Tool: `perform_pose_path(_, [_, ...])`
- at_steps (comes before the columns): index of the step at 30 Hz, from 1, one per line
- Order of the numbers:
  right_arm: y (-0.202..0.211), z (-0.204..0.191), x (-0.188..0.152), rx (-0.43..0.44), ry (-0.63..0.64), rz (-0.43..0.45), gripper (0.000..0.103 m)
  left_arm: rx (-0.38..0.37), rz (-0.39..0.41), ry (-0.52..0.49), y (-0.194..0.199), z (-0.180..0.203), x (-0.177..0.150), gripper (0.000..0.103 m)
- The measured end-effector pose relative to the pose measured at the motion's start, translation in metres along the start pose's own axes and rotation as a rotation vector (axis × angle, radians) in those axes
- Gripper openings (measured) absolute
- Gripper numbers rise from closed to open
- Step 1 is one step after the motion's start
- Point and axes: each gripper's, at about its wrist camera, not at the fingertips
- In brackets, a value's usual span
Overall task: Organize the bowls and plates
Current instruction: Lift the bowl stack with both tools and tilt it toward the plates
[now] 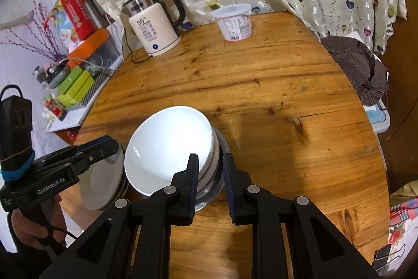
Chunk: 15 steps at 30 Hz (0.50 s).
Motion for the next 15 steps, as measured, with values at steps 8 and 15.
perform_pose_path(8, [0.002,0.009,0.001,0.029,-0.036,-0.012,0.023,-0.001,-0.013,0.024,-0.002,-0.011,-0.005,0.026])
perform_pose_path(15, [-0.004,0.023,0.001,0.045,-0.084,-0.040,0.023,-0.030,-0.049,0.062,-0.014,-0.025,-0.009,0.026])
Point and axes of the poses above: each gripper's, at about its wrist camera, not at the fingertips, and y roughly against the way its jaws point, z to its right, x to its top, and after that the axes turned 14 degrees about -y, right-handed
